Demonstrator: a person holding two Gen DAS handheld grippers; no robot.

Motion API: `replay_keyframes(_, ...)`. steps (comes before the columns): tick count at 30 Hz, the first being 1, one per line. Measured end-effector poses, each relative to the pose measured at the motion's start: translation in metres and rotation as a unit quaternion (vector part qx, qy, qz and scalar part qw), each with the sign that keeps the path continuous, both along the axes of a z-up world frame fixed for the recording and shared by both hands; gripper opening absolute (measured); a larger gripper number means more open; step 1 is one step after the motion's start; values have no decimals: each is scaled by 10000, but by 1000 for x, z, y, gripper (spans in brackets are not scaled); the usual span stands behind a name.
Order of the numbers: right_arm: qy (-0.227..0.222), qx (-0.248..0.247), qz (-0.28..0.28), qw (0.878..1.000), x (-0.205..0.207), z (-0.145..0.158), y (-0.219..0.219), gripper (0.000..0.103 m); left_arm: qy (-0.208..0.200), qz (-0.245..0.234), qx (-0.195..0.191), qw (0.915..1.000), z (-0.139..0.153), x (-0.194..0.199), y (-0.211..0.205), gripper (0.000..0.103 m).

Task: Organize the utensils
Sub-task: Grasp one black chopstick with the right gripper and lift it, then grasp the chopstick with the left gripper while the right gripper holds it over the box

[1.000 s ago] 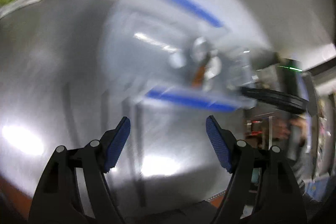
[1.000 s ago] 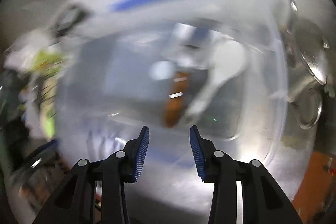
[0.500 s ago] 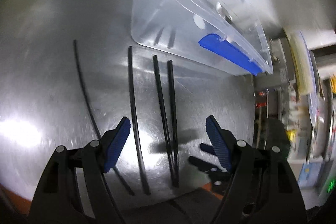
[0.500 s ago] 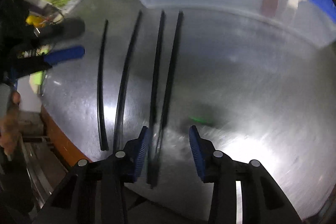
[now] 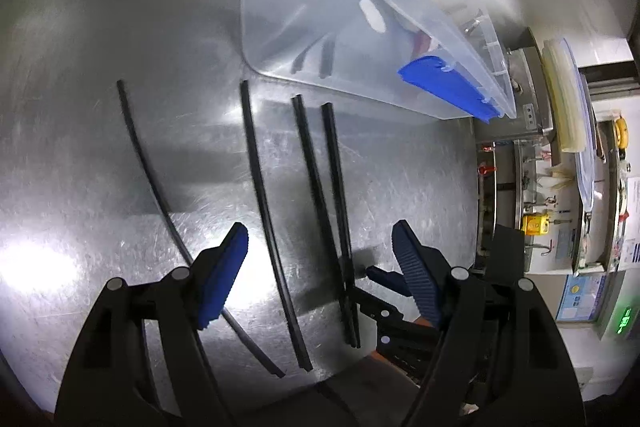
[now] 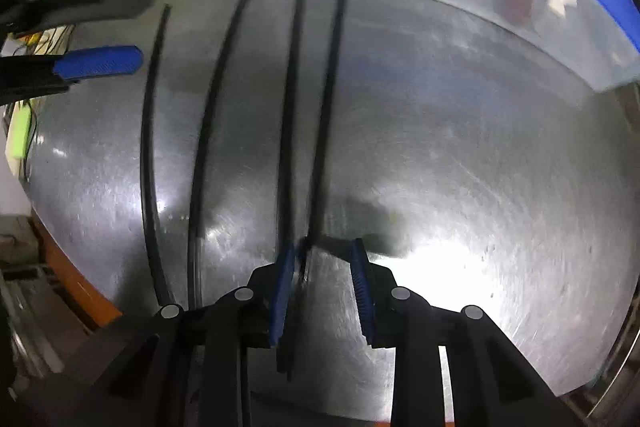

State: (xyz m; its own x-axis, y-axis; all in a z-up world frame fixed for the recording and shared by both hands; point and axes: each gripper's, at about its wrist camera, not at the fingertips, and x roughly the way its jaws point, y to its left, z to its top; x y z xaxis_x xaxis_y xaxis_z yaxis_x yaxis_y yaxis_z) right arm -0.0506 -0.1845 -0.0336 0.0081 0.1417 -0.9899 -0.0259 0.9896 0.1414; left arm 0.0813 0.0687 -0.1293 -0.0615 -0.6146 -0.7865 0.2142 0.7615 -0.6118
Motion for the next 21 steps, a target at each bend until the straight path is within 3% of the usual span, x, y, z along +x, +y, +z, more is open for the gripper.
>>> replay_keyframes(6, -35, -508, 415, 9978, 0, -6, 29, 14, 90, 146, -3, 9999, -7, -4, 6, 71)
replay_keyframes(7, 3, -499, 432, 9978, 0, -7, 32, 7, 88, 152, -15, 9998, -7, -6, 5, 71)
replay_keyframes(10, 54, -359, 299, 9989, -3, -7, 28, 7, 120, 114, -89, 9998, -9, -10, -2, 71)
replay_keyframes(15, 341, 995, -548, 9929, -6, -4, -16, 6, 472, -30, -424, 9980, -21, -18, -21, 71)
replay_keyframes(17, 439, 1713, -939, 9798, -10, 1, -32, 6, 750, -159, -654, 9949, -29, -24, -35, 71)
replay_keyframes(21, 612, 2686, -1298, 9525, -17, 8, -50, 7, 1258, -328, -893, 9875, -46, -36, -59, 70)
